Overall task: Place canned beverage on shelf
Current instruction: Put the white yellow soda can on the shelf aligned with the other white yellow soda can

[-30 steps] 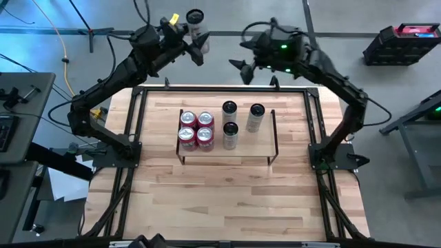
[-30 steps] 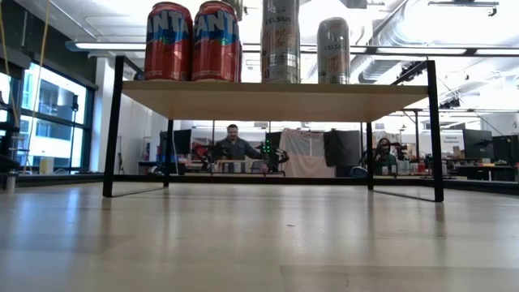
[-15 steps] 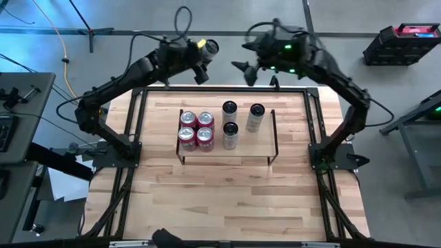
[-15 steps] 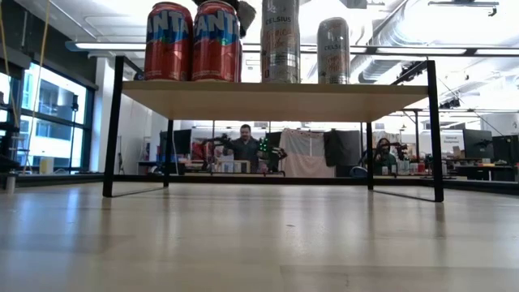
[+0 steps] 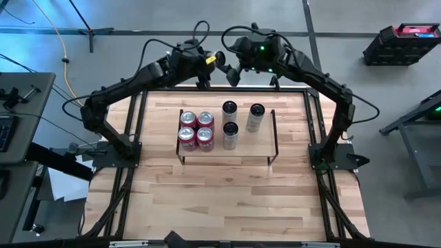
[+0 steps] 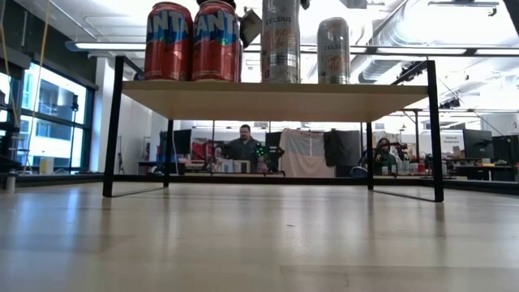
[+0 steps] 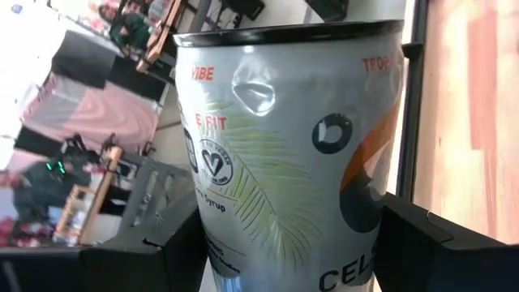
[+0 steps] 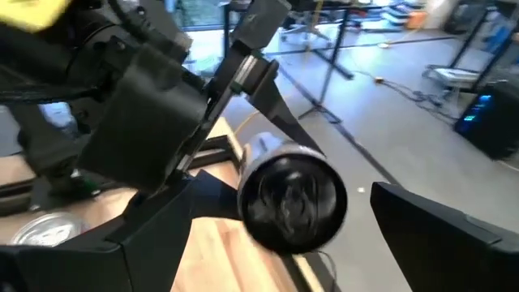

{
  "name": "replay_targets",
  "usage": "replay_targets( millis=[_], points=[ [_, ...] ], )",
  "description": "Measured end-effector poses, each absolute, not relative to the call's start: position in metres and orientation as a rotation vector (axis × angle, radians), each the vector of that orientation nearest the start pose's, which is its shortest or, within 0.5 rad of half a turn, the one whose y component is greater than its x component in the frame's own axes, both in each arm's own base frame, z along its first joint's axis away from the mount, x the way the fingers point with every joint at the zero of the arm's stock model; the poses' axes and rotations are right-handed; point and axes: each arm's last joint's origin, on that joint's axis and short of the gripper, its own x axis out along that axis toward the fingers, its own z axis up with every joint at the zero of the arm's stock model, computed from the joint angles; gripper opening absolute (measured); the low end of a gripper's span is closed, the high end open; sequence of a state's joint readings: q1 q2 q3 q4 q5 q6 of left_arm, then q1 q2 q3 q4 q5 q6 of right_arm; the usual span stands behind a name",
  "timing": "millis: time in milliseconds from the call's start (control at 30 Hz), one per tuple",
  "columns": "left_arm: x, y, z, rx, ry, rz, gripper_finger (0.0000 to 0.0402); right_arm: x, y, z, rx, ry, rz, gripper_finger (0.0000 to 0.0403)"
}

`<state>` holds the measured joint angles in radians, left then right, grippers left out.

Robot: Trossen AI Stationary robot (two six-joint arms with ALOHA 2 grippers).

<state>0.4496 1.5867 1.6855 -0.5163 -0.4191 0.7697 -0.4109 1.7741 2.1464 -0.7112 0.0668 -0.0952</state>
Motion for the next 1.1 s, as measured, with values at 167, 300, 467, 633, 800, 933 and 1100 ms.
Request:
replay_targets(
  millis=[167,300,467,633,800,933,1100],
  points=[
    [0.314,0.151,0.414,0.794,0.763,0.616,0.0252,0.340,-0.150,0.474,-0.065,0.368,-0.401,0.0359],
    [0.317,0.145,0.414,0.800,0.752,0.597,0.0252,0.339,-0.147,0.470,-0.154,0.427,-0.342,0.0359],
    [0.317,0.144,0.414,0.793,0.749,0.604,0.0252,0.337,-0.146,0.464,-0.143,0.503,-0.374,0.0359],
    [0.319,0.142,0.416,0.820,0.737,0.609,0.0252,0.337,-0.149,0.467,-0.084,0.458,-0.431,0.0359],
    [0.322,0.136,0.419,0.842,0.701,0.603,0.0252,0.338,-0.149,0.469,-0.080,0.434,-0.431,0.0358],
    [0.324,0.134,0.420,0.850,0.693,0.597,0.0252,0.338,-0.149,0.469,-0.051,0.427,-0.422,0.0346],
    [0.324,0.133,0.420,0.842,0.689,0.600,0.0252,0.338,-0.148,0.468,-0.026,0.426,-0.424,0.0322]
  ],
)
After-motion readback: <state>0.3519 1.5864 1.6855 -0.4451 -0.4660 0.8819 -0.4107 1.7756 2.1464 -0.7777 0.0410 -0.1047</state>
